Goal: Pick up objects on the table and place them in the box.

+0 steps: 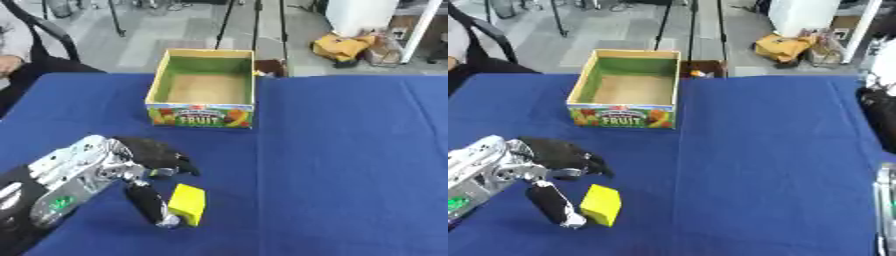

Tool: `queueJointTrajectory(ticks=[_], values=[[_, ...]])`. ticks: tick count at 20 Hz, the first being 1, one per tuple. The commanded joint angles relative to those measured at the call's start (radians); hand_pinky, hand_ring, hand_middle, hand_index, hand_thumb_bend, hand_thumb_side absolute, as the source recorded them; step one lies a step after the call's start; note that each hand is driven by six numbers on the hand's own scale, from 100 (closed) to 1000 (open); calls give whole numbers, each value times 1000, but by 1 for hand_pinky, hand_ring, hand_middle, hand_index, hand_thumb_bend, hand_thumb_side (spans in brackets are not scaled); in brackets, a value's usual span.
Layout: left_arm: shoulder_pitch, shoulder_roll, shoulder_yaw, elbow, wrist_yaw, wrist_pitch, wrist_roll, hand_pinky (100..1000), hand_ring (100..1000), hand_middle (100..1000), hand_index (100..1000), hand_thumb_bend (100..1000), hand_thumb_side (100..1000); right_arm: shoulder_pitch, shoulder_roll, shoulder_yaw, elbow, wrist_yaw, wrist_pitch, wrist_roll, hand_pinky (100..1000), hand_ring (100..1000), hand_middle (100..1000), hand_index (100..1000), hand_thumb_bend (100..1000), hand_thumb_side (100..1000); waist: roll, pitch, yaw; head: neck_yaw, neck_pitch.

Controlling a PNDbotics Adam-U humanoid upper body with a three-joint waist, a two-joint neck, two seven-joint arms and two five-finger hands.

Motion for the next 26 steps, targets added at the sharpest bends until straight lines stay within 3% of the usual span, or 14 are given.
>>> queueJointTrajectory(ticks=[1,11,17,26], values=[[-15,1,8,9,15,3,0,682,826,852,967,426,683,-14,-5,-5,-15,-9,2,-2,720,798,521,817,142,687,0,-13,-3,5,-15],[-20,-26,-2,12,57,5,0,663,798,816,943,413,665,-14,-4,-9,-15,-10,4,-6,720,798,518,816,146,679,-2,-7,-8,8,-20],[-16,-36,-10,32,30,-5,0,661,797,813,937,367,652,-17,-3,-10,-15,-11,4,-6,720,798,518,816,146,677,-3,-5,-10,10,-24],[-14,-45,-13,76,-9,-36,0,685,825,870,982,371,660,-18,-1,-9,-15,-12,3,-6,720,798,518,815,146,675,-5,-4,-8,11,-30]])
